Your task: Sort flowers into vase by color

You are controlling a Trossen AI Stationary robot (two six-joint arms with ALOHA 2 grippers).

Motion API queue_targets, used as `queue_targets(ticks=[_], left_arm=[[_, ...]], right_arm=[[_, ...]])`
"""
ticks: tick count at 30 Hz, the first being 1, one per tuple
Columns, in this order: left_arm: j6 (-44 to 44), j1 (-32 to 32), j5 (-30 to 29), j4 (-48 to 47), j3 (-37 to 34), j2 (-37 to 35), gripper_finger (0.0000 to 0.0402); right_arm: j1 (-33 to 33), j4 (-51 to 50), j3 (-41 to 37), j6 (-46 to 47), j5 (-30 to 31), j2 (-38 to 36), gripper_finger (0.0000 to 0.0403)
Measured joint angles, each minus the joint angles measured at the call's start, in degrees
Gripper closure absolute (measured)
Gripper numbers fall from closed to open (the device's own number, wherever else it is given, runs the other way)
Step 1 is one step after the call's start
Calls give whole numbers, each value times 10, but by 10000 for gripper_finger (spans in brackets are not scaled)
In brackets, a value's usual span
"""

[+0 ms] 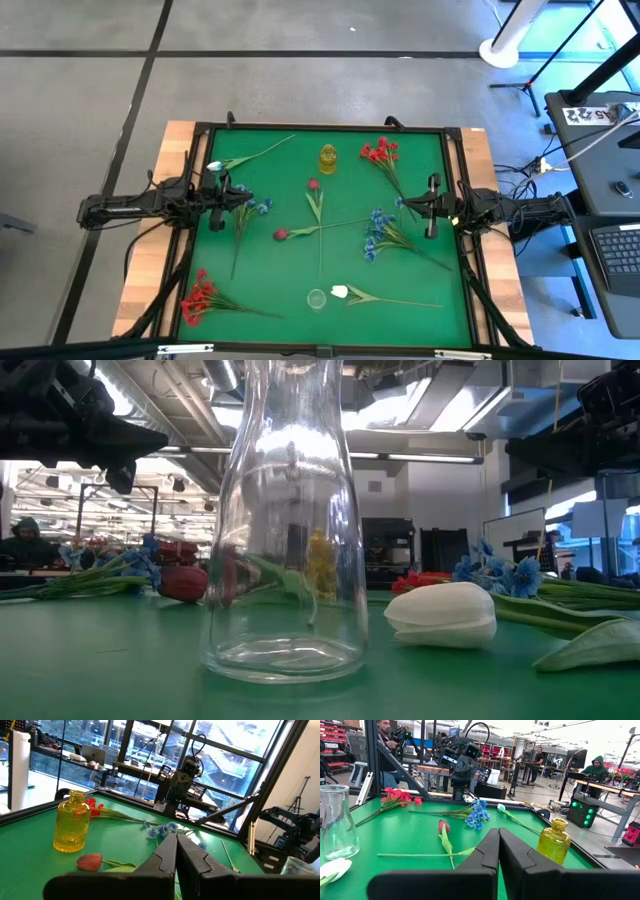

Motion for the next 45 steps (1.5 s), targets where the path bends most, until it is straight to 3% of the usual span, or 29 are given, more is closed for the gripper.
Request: queue_targets(ticks=[40,45], left_arm=[[0,0,0,0,0,0,401],[0,0,0,0,0,0,401]], right_arm=[[0,1,0,0,1,0,391],[0,55,0,0,45,0,391]])
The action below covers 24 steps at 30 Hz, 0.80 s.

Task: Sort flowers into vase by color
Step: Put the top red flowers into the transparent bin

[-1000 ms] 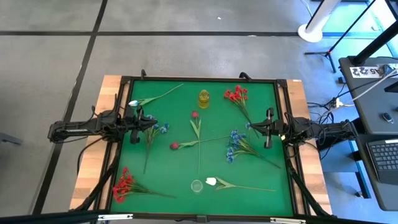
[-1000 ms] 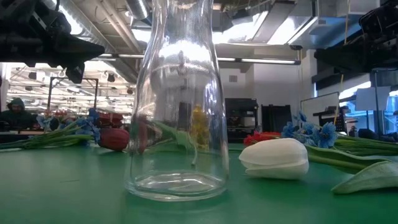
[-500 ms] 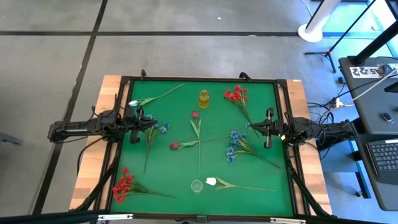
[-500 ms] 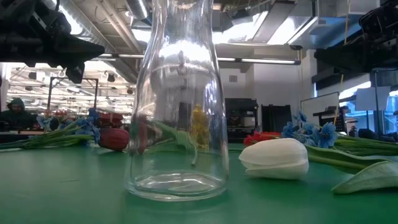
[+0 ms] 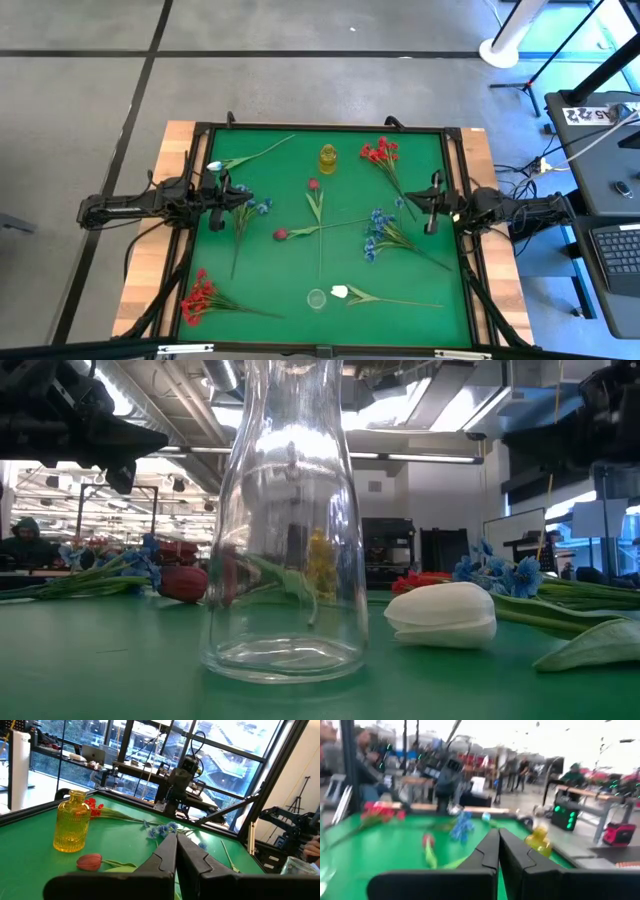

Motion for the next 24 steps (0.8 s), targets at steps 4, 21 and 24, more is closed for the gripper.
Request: queue_targets(ticks=[4,21,24], left_arm=[[0,0,0,0,0,0,401],[0,0,0,0,0,0,401],[0,0,0,0,0,0,401]], right_arm=[[0,55,0,0,-43,0,391],[1,-163,166,149,67,210,391],[0,-231,219,186,139,277,391]])
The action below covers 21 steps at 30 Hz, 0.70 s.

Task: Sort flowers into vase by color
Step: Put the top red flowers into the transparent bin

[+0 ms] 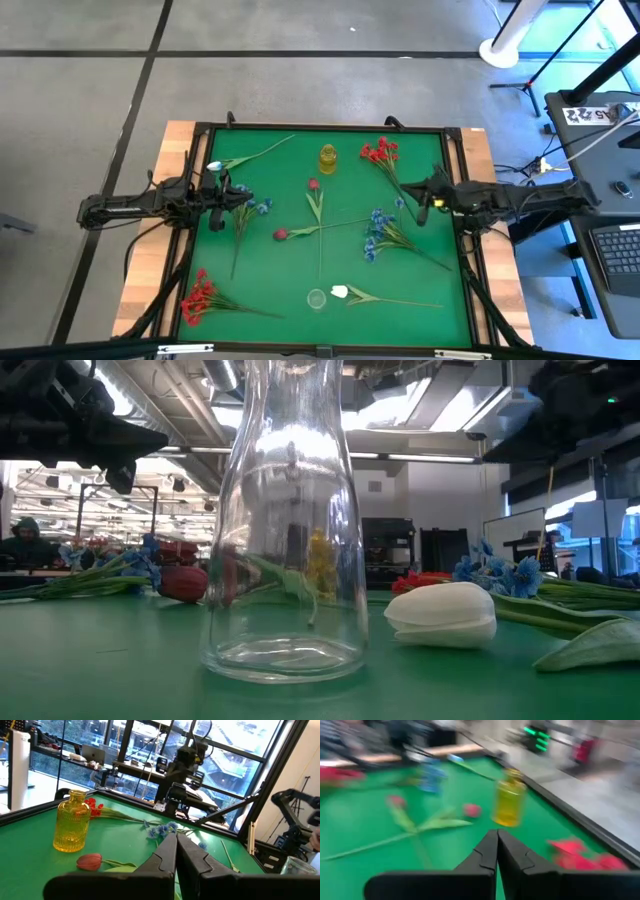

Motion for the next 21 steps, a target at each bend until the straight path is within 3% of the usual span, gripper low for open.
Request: queue_targets(ticks=[4,7,14,21], left_arm=[[0,0,0,0,0,0,401],[0,0,0,0,0,0,401],[0,0,0,0,0,0,401],[0,0,0,0,0,0,401]], right_arm=[[-3,-78,45,62,124,75,391],[-33,-101,64,107,136,132,391],[-145,-62,68,109,38,244,364],[-334,-57,68,97,-160,292,314]])
